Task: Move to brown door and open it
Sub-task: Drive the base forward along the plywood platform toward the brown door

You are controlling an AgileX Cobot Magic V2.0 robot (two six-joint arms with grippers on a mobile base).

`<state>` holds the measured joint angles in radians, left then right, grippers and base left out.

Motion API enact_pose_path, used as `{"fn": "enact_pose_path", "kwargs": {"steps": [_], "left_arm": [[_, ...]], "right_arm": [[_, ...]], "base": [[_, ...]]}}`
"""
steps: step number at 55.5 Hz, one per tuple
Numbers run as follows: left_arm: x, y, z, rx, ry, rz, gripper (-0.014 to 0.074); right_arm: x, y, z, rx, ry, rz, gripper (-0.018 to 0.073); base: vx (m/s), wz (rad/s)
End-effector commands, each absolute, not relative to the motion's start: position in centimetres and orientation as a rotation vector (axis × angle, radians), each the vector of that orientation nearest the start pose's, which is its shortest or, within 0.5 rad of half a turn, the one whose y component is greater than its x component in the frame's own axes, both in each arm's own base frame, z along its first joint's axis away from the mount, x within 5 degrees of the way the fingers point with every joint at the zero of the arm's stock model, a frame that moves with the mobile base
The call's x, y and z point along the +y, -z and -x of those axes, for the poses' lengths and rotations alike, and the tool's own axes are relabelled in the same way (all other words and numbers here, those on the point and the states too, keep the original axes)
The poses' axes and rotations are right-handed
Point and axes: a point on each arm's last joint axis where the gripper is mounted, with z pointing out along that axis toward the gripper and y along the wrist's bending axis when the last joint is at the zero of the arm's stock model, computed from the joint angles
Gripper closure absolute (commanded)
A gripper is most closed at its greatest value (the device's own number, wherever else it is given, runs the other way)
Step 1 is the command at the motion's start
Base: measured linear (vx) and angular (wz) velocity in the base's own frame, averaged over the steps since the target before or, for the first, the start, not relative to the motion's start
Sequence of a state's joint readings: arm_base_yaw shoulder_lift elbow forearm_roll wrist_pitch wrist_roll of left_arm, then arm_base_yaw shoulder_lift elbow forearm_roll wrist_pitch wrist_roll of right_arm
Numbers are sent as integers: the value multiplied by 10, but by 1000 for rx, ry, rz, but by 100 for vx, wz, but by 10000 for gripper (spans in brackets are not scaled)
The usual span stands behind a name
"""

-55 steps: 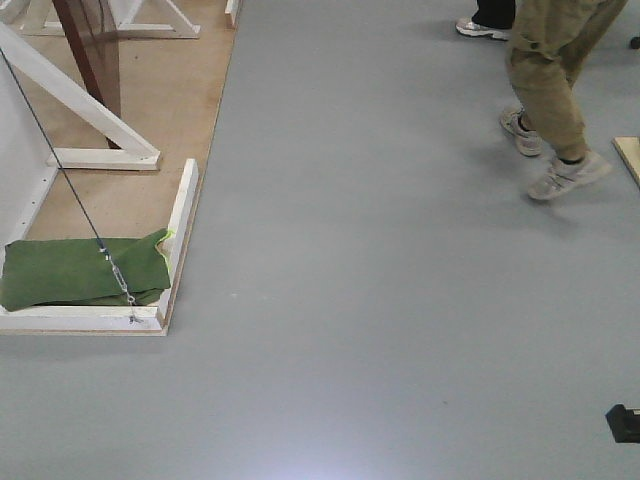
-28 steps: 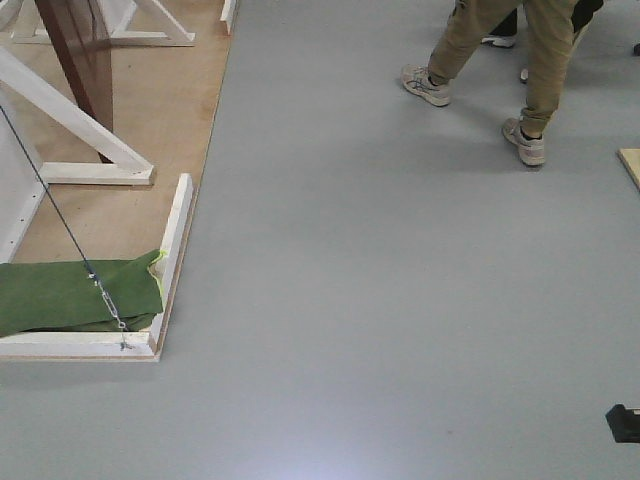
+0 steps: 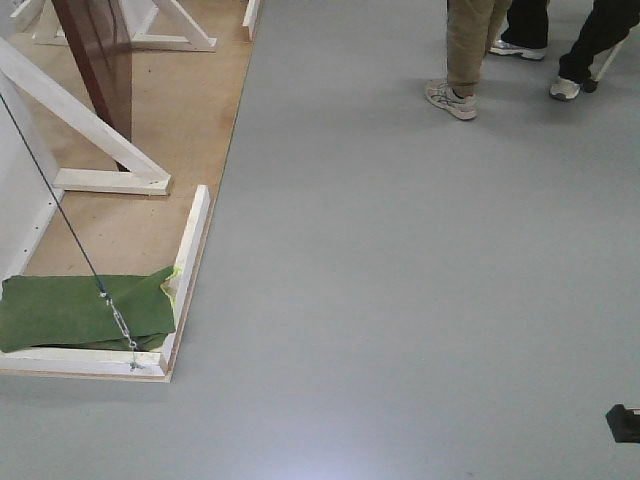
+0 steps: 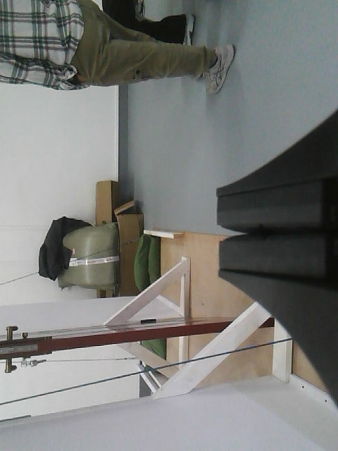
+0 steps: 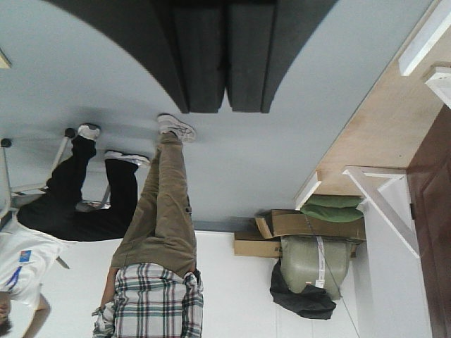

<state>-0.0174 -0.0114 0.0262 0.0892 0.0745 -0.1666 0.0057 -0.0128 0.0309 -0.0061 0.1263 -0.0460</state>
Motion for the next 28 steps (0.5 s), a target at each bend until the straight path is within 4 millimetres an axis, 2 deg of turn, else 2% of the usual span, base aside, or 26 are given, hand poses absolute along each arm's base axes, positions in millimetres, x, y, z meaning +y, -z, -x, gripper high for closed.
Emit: {"fn": "enact_pose_path", "kwargs": {"steps": [1,28], "left_arm": [[-1,-212,-54,1466,86,50,600],[-1,-212,-54,1466,86,50,600]], "right_arm": [[0,-198,-56,1541,45,51,559],[0,-198,-56,1541,45,51,559]], "base": [[19,12],[20,5]]}}
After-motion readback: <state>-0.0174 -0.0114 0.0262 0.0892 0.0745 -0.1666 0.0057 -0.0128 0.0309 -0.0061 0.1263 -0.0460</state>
